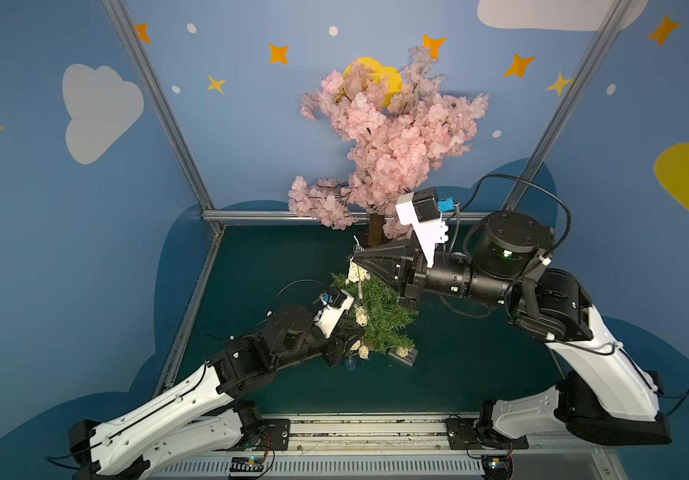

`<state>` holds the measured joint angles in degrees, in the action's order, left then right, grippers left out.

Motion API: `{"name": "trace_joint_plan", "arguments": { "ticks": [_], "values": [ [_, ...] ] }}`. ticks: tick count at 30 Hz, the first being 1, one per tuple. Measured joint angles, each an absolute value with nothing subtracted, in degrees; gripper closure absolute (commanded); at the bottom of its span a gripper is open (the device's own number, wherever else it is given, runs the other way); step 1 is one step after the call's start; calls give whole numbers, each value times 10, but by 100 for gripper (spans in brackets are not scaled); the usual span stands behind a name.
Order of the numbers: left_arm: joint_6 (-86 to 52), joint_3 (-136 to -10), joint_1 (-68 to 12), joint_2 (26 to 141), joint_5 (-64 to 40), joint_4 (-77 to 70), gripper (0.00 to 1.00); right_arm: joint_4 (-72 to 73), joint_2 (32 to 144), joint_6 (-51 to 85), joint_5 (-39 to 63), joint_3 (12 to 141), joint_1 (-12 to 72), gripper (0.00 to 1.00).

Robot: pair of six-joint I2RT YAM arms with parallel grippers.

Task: Remove string lights from the small christmas tree
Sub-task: Adjust the light string on the Christmas tree.

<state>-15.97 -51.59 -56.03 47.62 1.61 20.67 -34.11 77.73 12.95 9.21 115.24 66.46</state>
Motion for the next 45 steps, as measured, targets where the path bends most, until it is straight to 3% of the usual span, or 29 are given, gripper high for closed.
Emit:
{"name": "trace_joint_plan", "arguments": {
  "ticks": [13,27,28,30,32,35,45],
  "values": [
    [-261,-517,-561,335,165,386,96,-329,764,149,107,1084,665,100],
    [-334,-600,-561,256,164,552,95,-327,817,163,143,1087,676,100],
    [-334,-607,-561,253,157,551,91,-327,821,163,149,1093,677,100],
    [-331,-616,-561,253,141,549,73,-325,832,165,164,1110,681,100],
    [-326,-618,-561,257,125,544,35,-321,848,167,181,1137,690,100],
    [-317,-615,-561,271,107,534,2,-319,878,167,201,1187,713,100],
    [-278,-531,-561,311,34,408,1,-353,946,139,186,1283,779,100]
  ]
}}
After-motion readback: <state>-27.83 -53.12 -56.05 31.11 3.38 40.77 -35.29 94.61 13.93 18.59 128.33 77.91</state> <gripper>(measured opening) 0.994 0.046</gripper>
